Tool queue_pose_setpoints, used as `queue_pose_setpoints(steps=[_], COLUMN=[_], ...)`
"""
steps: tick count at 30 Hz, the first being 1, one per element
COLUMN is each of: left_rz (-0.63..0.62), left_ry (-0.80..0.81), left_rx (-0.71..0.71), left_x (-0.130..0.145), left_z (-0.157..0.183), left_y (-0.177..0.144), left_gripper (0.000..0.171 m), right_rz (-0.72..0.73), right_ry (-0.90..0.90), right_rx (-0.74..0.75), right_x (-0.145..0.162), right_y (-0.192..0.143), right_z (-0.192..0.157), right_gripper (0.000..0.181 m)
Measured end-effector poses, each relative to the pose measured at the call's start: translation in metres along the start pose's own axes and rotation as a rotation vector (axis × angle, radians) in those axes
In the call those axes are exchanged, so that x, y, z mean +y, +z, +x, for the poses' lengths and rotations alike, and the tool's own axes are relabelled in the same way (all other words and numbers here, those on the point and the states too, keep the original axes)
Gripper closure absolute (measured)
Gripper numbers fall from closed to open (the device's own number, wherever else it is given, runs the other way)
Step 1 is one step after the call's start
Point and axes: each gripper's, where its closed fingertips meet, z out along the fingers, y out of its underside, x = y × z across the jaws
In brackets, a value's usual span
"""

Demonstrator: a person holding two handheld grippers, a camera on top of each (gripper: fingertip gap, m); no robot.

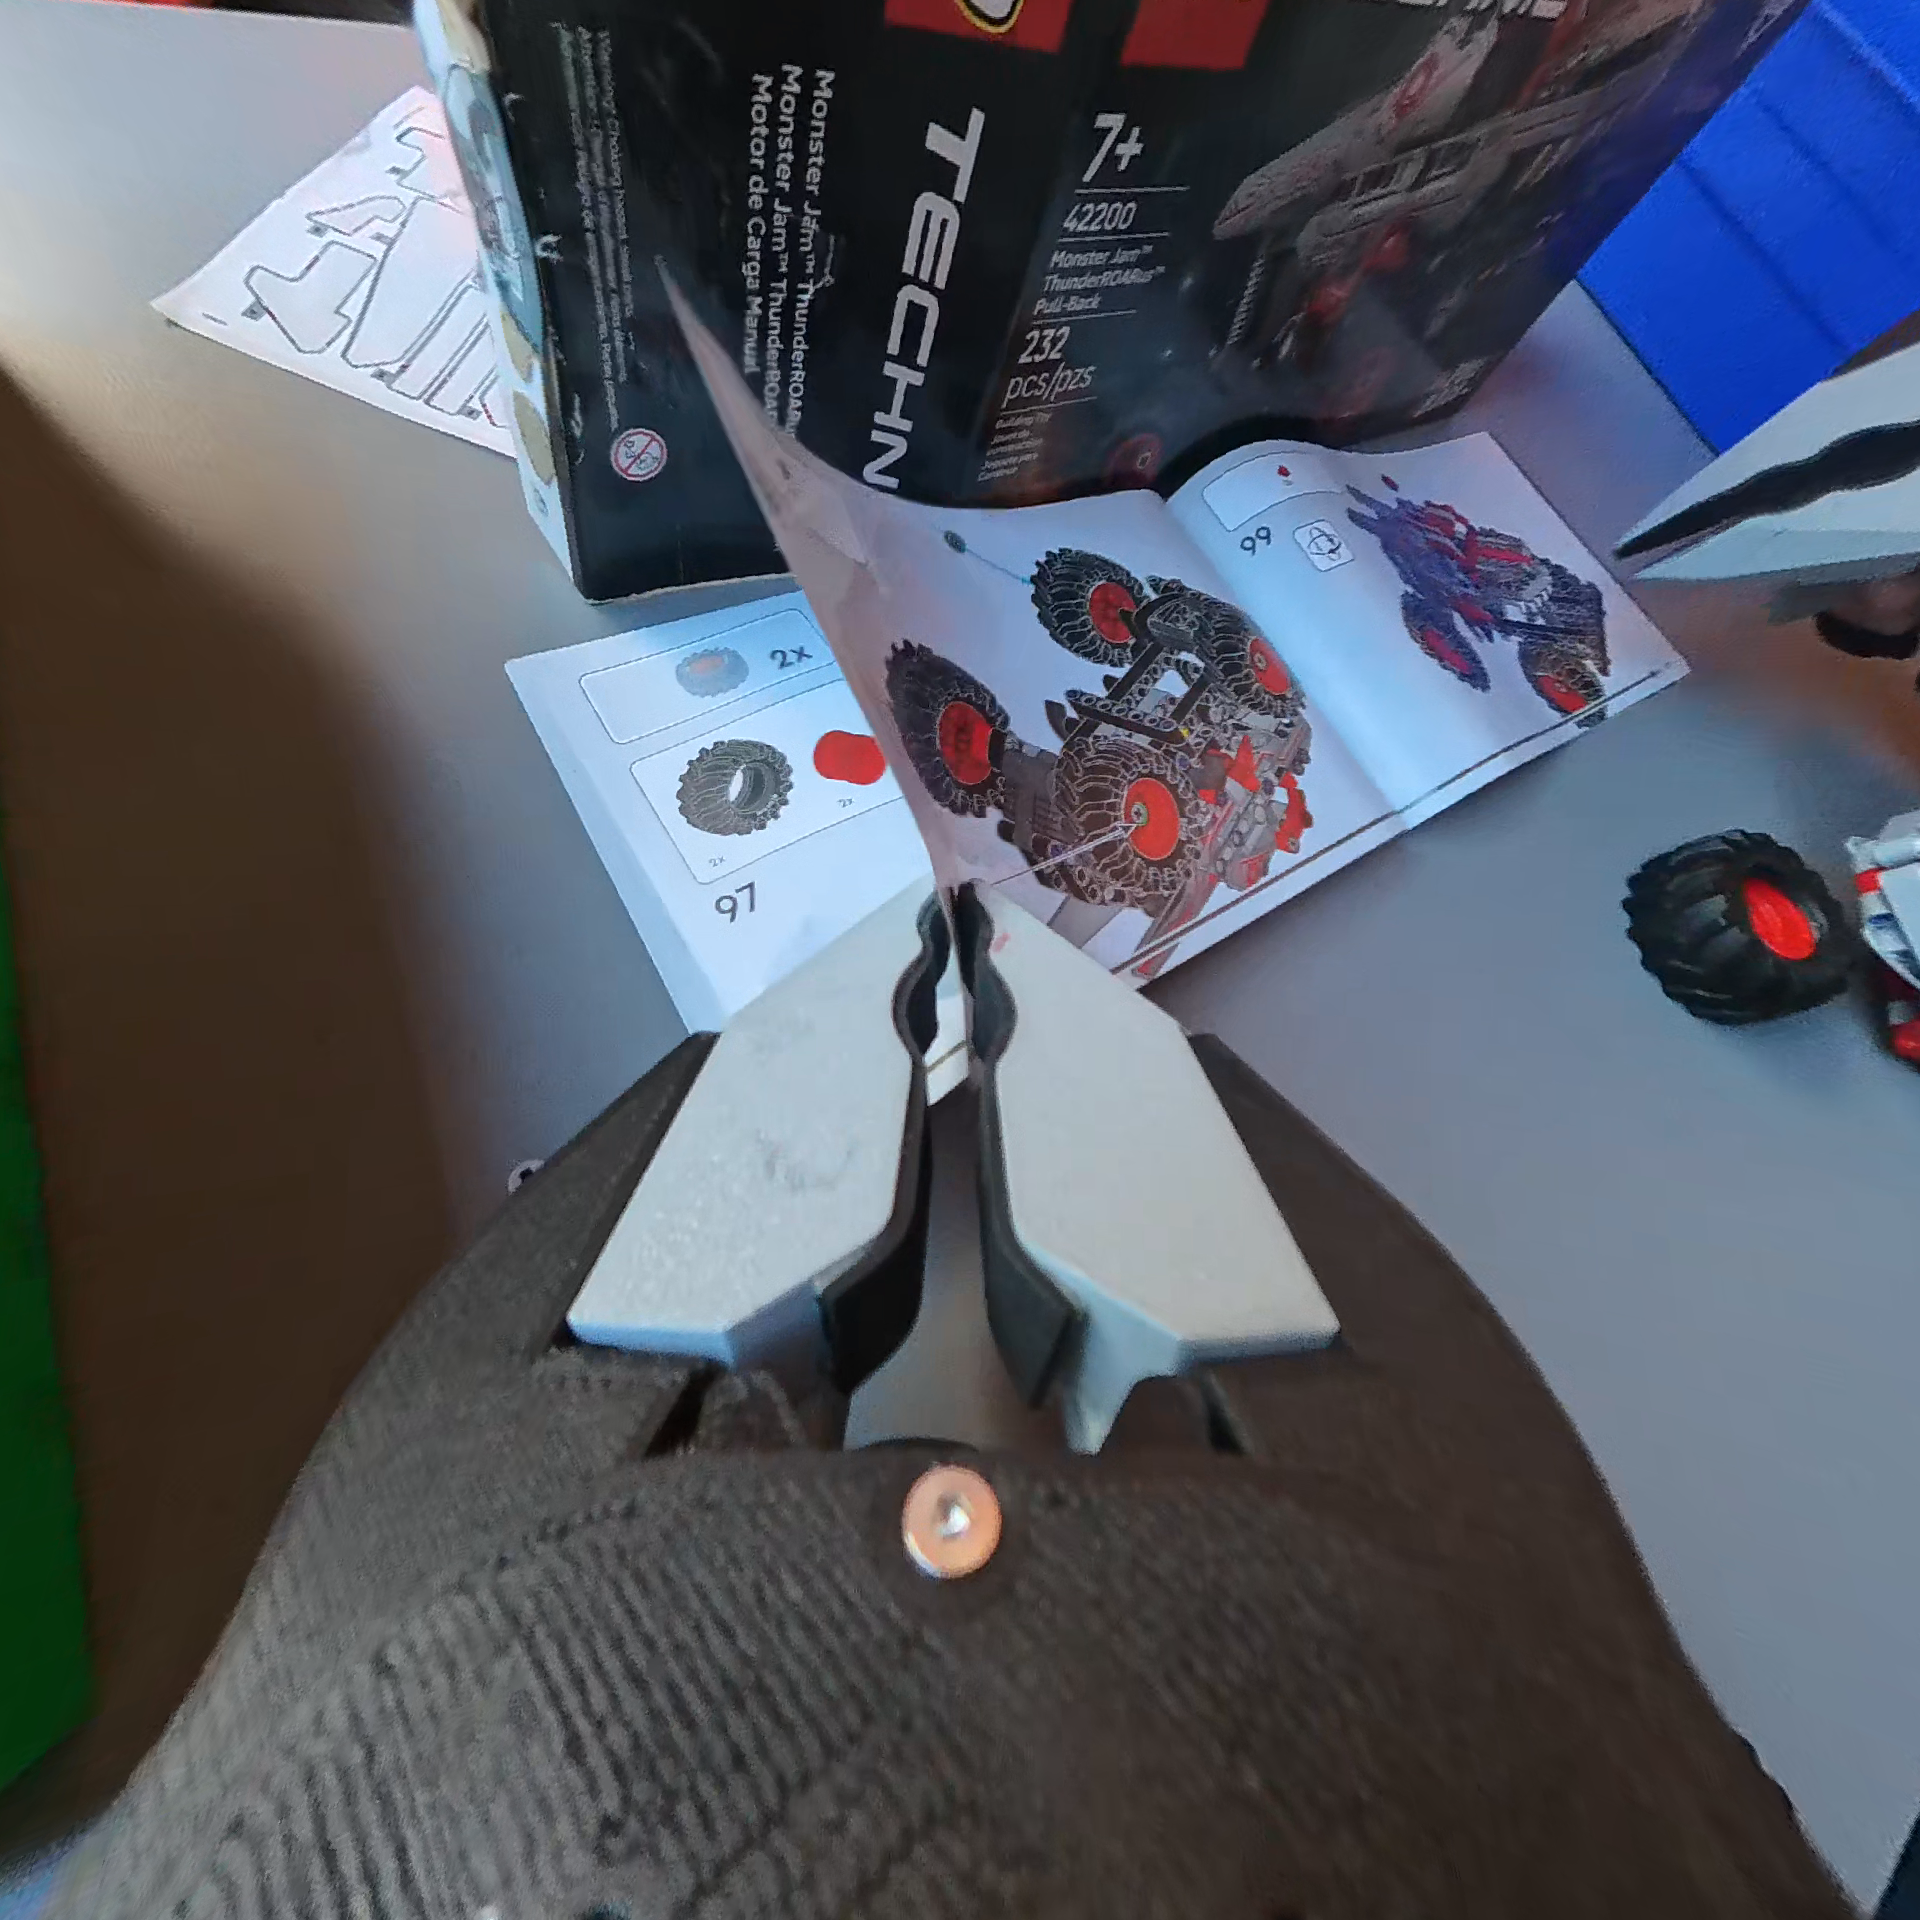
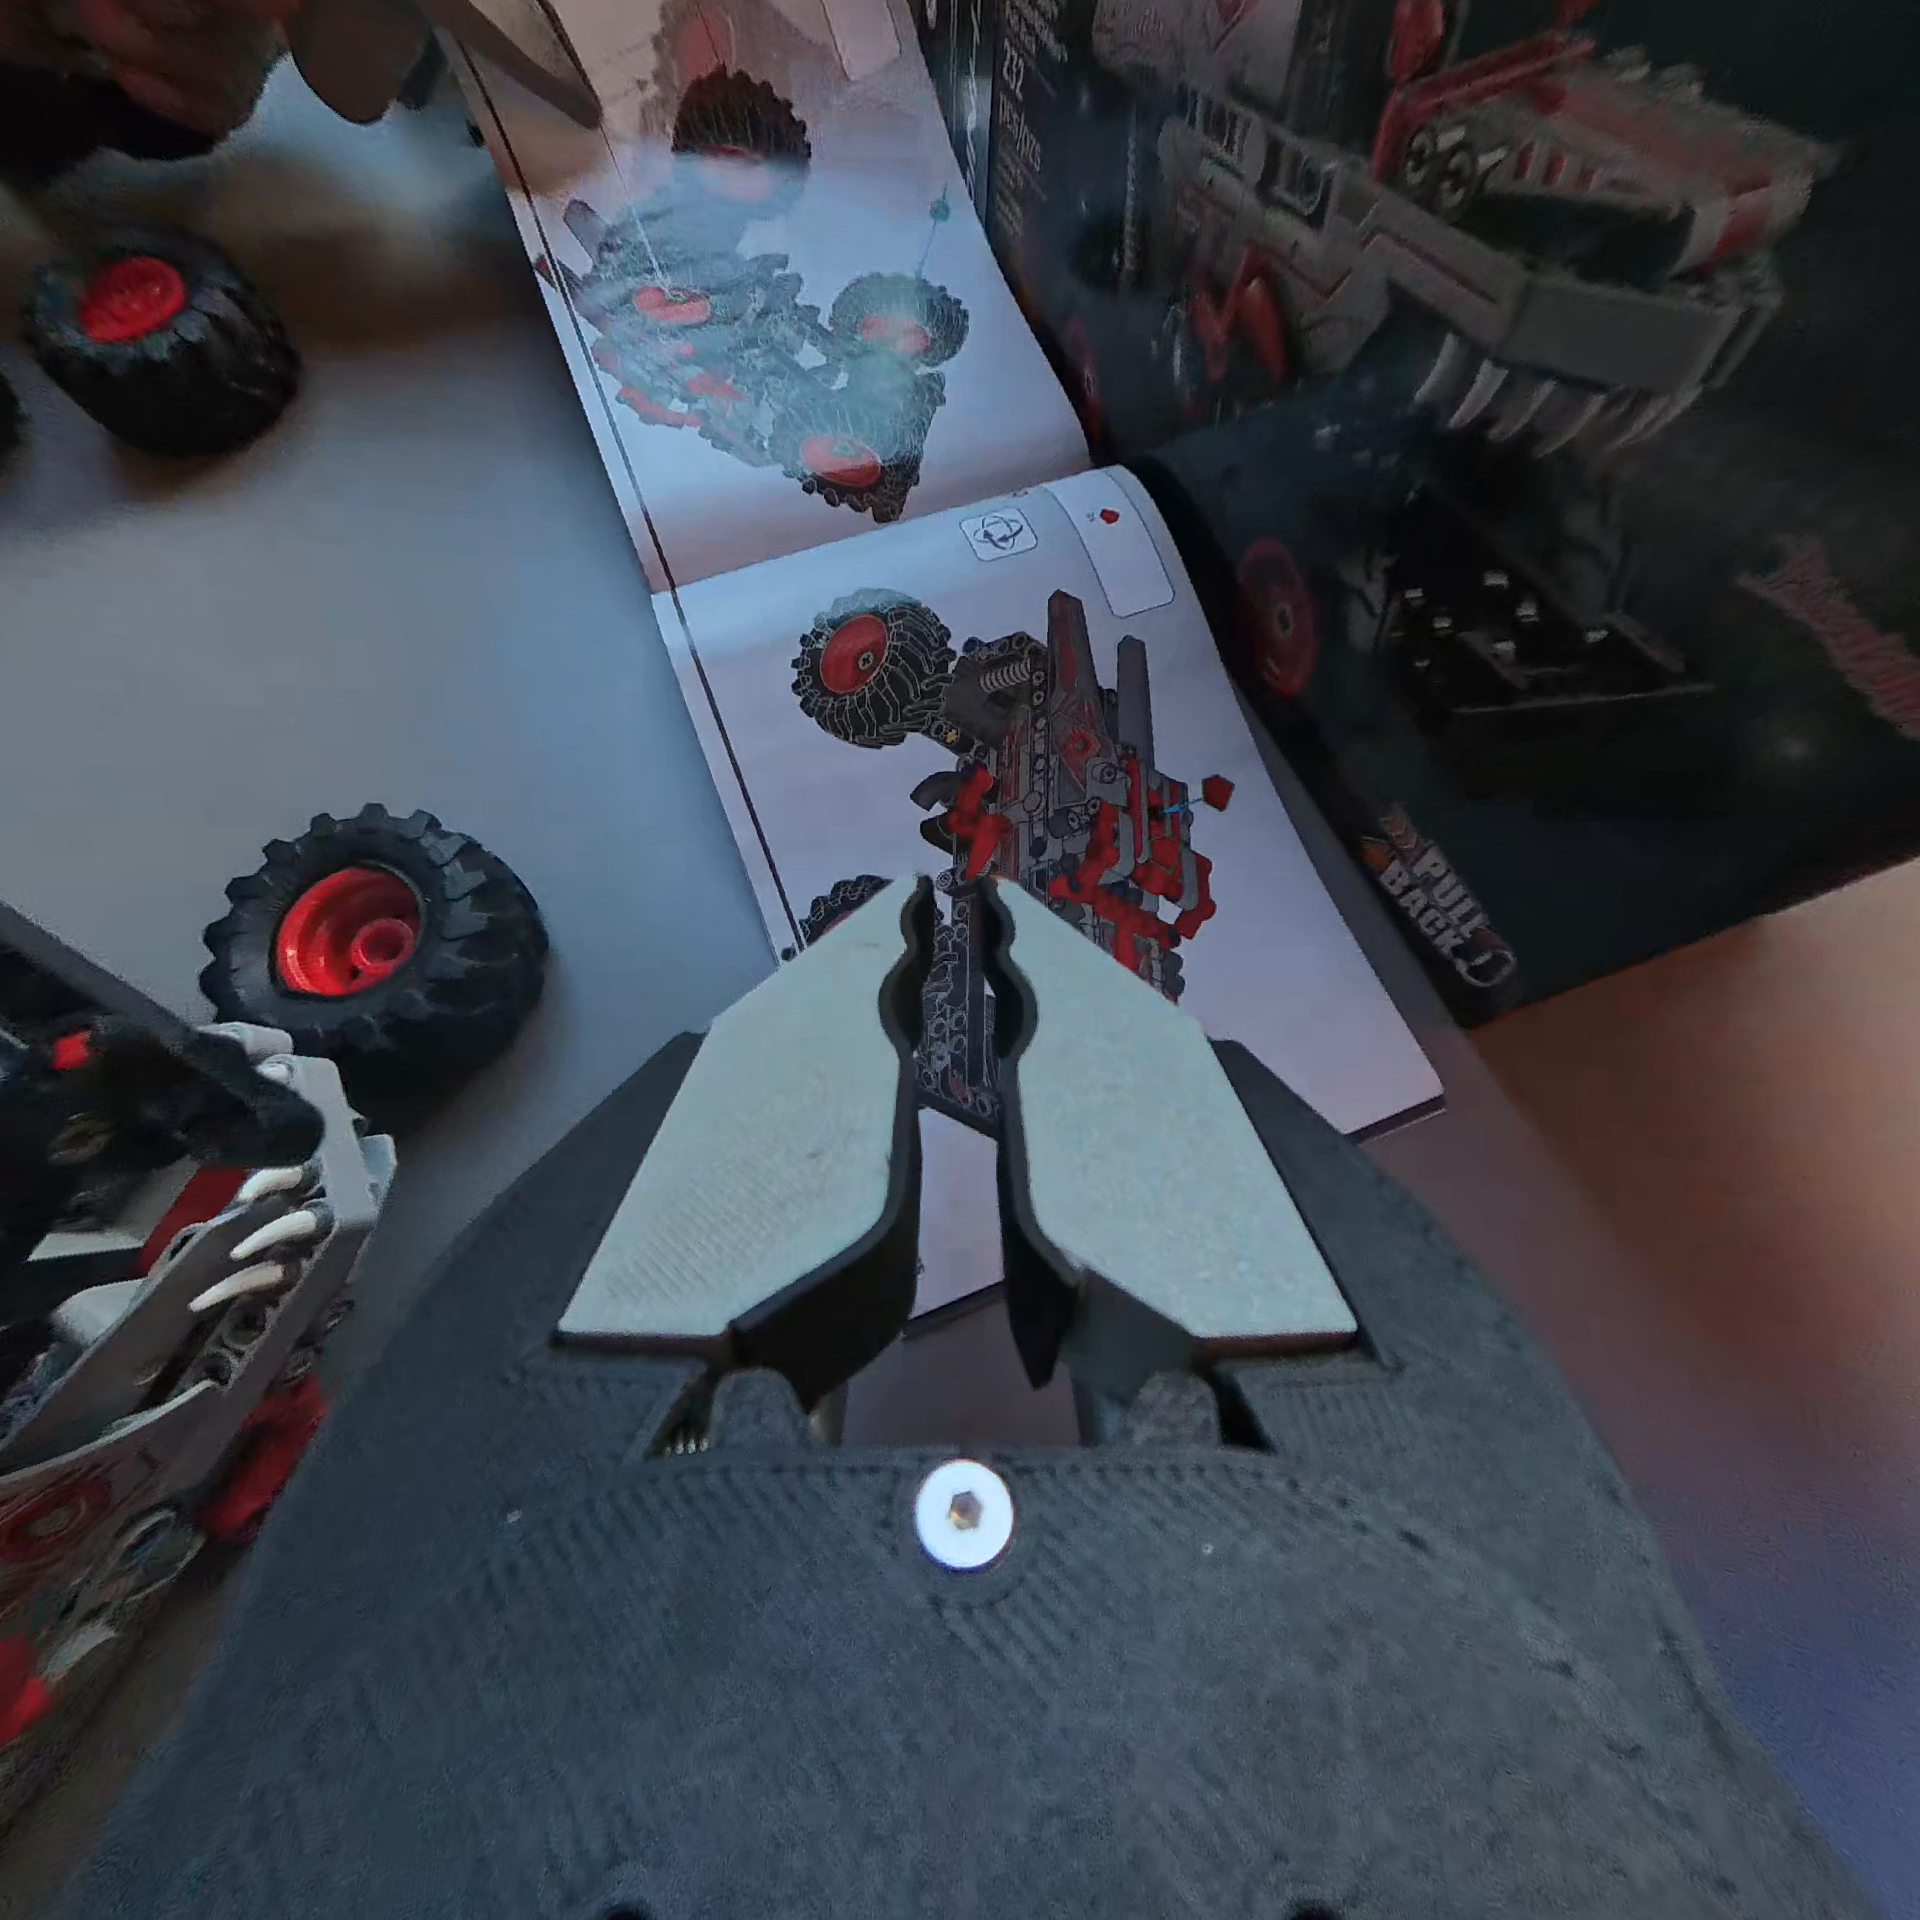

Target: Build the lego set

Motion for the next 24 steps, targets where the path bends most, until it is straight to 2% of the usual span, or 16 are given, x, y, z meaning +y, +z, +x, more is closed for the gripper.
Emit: queue_pose_setpoints(steps=[8,24], left_rz=[-0.036,-0.03], left_ry=[-0.018,-0.061], left_rx=[0.018,0.041], left_x=[0.004,0.004], left_z=[-0.003,-0.005], left_y=[0.002,0.0], left_gripper=[0.171,0.171], right_rz=[-0.034,-0.064], right_ry=[0.007,0.007], right_rx=[-0.008,-0.014], right_x=[0.008,0.015], right_y=[0.009,0.014], right_z=[0.0,0.0], right_gripper=[0.176,0.176])
